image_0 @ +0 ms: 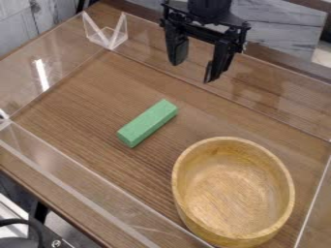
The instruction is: Put the green block in the brown bowl
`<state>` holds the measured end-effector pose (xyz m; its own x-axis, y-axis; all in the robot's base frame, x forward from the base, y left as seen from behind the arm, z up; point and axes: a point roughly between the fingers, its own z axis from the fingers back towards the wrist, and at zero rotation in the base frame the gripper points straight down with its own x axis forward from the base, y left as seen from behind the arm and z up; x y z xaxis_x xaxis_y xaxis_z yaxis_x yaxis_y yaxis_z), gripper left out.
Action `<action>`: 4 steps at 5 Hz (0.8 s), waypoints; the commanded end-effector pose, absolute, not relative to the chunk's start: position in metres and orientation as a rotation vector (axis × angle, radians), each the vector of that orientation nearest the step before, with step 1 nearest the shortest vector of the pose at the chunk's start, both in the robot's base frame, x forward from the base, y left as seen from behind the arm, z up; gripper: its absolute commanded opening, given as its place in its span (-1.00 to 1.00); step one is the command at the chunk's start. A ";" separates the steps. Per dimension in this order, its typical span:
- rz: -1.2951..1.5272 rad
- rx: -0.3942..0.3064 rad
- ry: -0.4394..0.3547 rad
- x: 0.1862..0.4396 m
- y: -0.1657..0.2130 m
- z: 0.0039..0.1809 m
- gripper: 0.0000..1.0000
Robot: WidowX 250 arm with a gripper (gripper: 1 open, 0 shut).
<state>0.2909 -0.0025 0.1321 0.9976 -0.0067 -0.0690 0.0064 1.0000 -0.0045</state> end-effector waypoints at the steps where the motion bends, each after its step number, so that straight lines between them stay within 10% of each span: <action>1: -0.015 -0.005 0.061 0.285 0.014 0.124 1.00; 4: -0.138 0.006 -0.015 0.260 0.064 0.068 1.00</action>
<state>0.2539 0.0609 0.0562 0.9900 -0.1371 -0.0319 0.1368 0.9905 -0.0111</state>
